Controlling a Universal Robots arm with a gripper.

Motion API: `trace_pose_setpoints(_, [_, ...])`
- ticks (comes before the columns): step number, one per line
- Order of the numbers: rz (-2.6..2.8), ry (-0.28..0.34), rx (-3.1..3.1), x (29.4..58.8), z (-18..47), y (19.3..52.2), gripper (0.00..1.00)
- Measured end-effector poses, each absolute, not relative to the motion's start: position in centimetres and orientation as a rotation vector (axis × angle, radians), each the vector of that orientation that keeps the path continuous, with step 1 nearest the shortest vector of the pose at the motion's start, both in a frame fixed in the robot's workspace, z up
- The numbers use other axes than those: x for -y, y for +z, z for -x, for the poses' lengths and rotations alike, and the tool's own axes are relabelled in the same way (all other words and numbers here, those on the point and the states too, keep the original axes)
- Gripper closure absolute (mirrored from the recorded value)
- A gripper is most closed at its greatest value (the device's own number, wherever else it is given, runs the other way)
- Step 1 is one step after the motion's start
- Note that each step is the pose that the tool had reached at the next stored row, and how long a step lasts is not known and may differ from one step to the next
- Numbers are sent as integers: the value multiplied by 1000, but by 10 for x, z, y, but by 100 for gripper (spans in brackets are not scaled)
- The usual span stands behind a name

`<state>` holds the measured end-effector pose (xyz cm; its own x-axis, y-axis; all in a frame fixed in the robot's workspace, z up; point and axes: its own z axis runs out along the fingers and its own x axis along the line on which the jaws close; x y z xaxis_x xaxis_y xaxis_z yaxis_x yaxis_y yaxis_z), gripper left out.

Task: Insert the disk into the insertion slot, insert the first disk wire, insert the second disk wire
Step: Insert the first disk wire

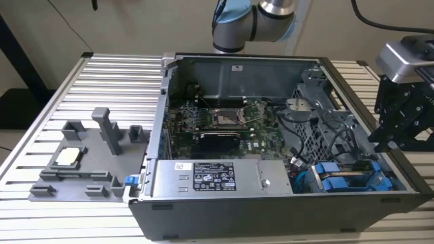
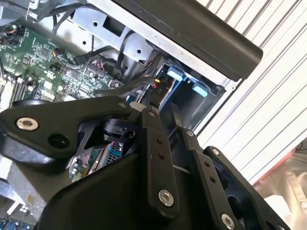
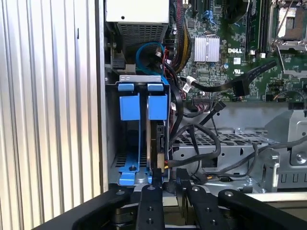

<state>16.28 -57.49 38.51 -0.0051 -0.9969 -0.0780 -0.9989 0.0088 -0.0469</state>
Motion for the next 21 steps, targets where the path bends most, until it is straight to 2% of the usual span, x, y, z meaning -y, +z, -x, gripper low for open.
trace_pose_setpoints(5, [2151, 33, -2166, 565, -163, 385, 73])
trace_pose_setpoints(15, [2151, 33, -2166, 527, -163, 385, 73])
trace_pose_setpoints(21, [2151, 33, -2166, 523, -154, 385, 73])
